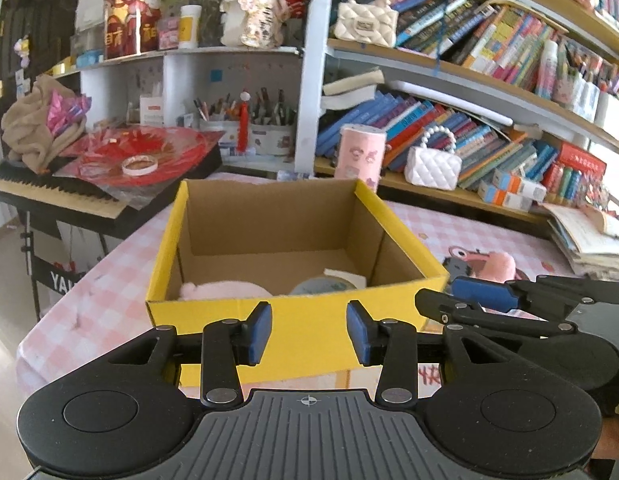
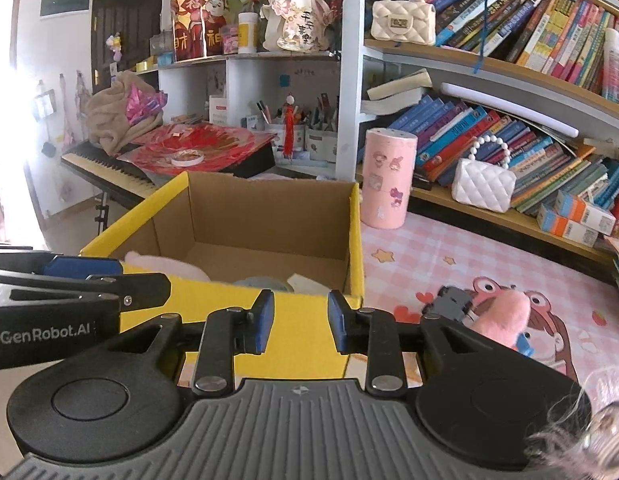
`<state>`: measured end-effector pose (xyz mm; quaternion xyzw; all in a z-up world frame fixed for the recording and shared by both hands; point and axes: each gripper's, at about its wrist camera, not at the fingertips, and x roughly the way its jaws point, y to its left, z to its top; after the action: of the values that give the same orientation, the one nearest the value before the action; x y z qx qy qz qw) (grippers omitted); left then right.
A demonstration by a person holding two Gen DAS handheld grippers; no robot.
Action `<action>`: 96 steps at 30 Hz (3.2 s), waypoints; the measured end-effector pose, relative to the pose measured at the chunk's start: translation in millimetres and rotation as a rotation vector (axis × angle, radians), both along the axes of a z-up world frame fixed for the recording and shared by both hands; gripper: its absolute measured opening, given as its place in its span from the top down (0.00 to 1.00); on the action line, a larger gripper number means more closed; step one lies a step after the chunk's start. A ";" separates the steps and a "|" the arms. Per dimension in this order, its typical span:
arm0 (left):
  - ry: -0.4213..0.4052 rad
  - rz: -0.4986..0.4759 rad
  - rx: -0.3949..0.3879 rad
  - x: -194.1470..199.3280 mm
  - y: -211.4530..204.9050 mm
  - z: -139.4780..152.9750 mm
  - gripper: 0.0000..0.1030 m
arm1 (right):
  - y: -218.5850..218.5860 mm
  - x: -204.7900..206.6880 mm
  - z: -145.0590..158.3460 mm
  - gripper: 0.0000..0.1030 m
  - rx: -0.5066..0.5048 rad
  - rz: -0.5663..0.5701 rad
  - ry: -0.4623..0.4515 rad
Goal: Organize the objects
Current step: 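Withdraw both tools from the box toward the remaining toys, then grasp the white charger block with the left tool while the right tool approaches the blue cloth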
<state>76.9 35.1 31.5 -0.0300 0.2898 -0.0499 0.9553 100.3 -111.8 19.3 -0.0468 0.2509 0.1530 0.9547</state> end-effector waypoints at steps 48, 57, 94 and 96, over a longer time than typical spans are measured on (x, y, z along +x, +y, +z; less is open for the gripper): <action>0.158 -0.288 0.081 17.9 -142.0 -48.0 0.34 | -149.7 -21.5 -54.7 0.61 0.026 -0.385 0.219; 0.153 -0.277 0.091 33.0 -174.4 -49.7 0.34 | -180.5 -0.2 -55.3 0.61 0.024 -0.372 0.206; 0.264 -0.134 0.230 141.5 -226.4 -104.3 0.34 | -243.7 44.1 -79.2 0.41 0.101 -0.343 0.234; 0.264 -0.137 0.217 141.6 -224.0 -103.3 0.37 | -243.8 45.1 -80.0 0.41 0.104 -0.339 0.234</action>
<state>218.5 -188.9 -71.8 0.0868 0.4177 -0.0788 0.9010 145.4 -355.6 -60.7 0.0633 0.3559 0.0073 0.9323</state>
